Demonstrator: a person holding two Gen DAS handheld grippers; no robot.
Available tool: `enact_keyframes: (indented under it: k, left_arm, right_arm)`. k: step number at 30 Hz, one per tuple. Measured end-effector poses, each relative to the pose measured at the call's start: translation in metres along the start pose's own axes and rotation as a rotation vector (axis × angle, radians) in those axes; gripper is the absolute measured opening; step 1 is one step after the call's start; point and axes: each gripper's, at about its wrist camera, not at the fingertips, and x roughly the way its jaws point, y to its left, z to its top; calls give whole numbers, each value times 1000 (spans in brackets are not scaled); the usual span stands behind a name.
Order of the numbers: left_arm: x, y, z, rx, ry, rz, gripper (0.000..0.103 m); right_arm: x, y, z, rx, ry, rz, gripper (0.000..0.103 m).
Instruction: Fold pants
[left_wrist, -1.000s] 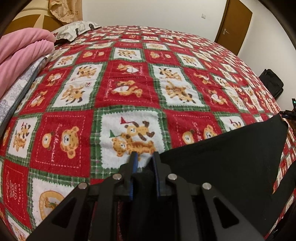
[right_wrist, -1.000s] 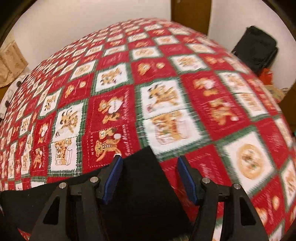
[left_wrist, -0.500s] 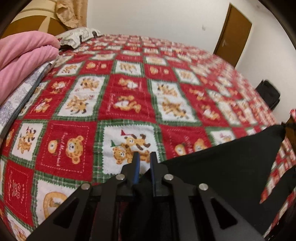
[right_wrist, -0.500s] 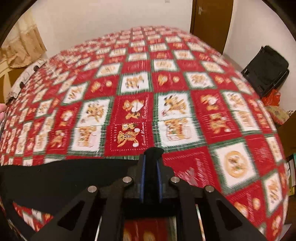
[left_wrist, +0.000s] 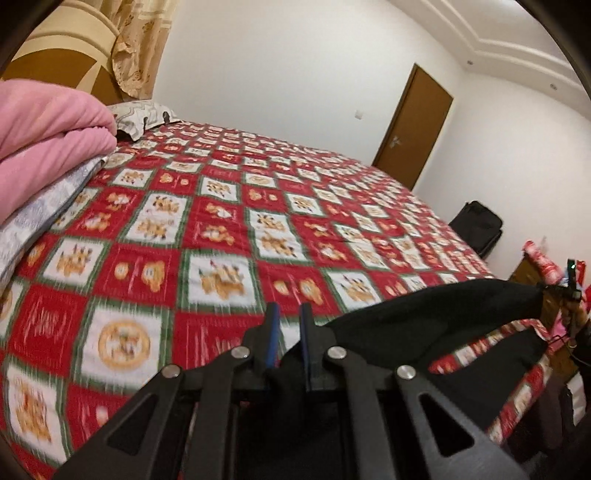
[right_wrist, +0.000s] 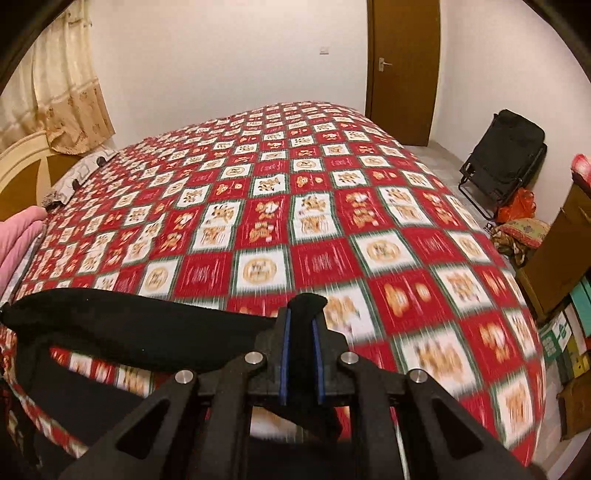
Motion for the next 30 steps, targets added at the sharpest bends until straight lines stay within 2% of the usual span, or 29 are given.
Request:
enact_keyframes:
  k: [4, 10, 12, 17, 20, 22, 25, 27, 28, 30]
  left_arm:
    - [-19, 0, -38, 17, 7, -23, 11]
    - [-28, 12, -83, 12, 38, -19, 13]
    - [-31, 19, -92, 0, 37, -6, 13]
    - [-46, 37, -110, -48, 19, 16, 13]
    - [-56, 37, -117, -55, 2, 20, 13]
    - [-63, 33, -120, -49, -10, 11, 13]
    - [-67, 23, -122, -11, -10, 46, 13]
    - [-65, 16, -124, 35, 11, 84, 13]
    - [-65, 10, -127, 78, 24, 113, 13]
    - [-62, 1, -129, 119, 46, 125, 14]
  right_arm:
    - [-21, -11, -54, 22, 13, 10, 10]
    - [-22, -34, -115, 92, 83, 45, 11]
    - [-25, -36, -128, 98, 91, 64, 11]
    - [-43, -36, -150, 112, 98, 29, 11]
    - [-51, -35, -154, 131, 120, 35, 23]
    - [-59, -32, -158, 113, 128, 5, 67]
    - [-77, -21, -163, 68, 118, -29, 68]
    - [-90, -10, -162, 41, 92, -83, 68]
    - [-98, -1, -160, 25, 69, -87, 68]
    - [-108, 17, -154, 6, 30, -42, 68]
